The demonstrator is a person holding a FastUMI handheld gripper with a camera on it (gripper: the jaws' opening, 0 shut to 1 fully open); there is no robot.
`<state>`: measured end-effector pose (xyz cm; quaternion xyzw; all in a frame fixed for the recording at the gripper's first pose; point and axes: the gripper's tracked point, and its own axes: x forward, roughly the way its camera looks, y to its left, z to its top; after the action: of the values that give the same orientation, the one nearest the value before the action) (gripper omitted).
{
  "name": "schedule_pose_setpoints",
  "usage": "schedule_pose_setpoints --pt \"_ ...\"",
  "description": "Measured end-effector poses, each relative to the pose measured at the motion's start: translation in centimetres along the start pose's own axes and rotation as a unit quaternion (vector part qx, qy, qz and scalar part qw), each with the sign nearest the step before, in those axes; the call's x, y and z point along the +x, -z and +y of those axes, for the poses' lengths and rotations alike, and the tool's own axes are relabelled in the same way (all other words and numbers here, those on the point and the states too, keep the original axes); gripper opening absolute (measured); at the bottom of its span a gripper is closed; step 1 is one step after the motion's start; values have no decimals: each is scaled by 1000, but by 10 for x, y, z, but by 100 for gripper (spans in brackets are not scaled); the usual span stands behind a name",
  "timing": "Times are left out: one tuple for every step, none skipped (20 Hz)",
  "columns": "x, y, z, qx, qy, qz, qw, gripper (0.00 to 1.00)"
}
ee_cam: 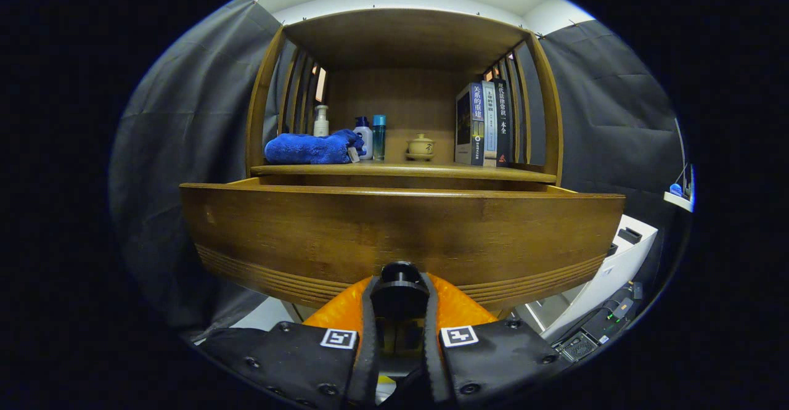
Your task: Pull open the drawer, take out the items inside it, and place them on the countertop above the cabinet.
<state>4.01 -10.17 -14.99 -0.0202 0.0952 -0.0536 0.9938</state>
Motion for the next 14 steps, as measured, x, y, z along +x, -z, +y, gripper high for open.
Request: schedule_pose_setpoints --pt "-3 1 0 1 0 2 1000 36" --pt "-8 2 0 2 0 5 1000 36" --pt "-12 4 1 5 0 8 1000 36" --pt "-14 4 1 5 0 11 1000 36" --pt "-17 6 1 4 1 13 1000 36" --pt "-19 8 0 2 1 15 1000 36" --pt "-22 10 -1 0 1 17 1000 36" --pt "-25 12 -1 -1 2 19 1000 36" --pt "-26 14 -3 -1 2 22 1000 36" --pt "-27 15 -3 0 3 24 1000 36" --pt "-25 14 -2 1 2 21 1000 36" --pt "-26 15 -3 0 3 24 1000 36" --pt "-26 14 -3 0 2 21 1000 36" --pt "-26 15 -3 -2 3 21 1000 36"
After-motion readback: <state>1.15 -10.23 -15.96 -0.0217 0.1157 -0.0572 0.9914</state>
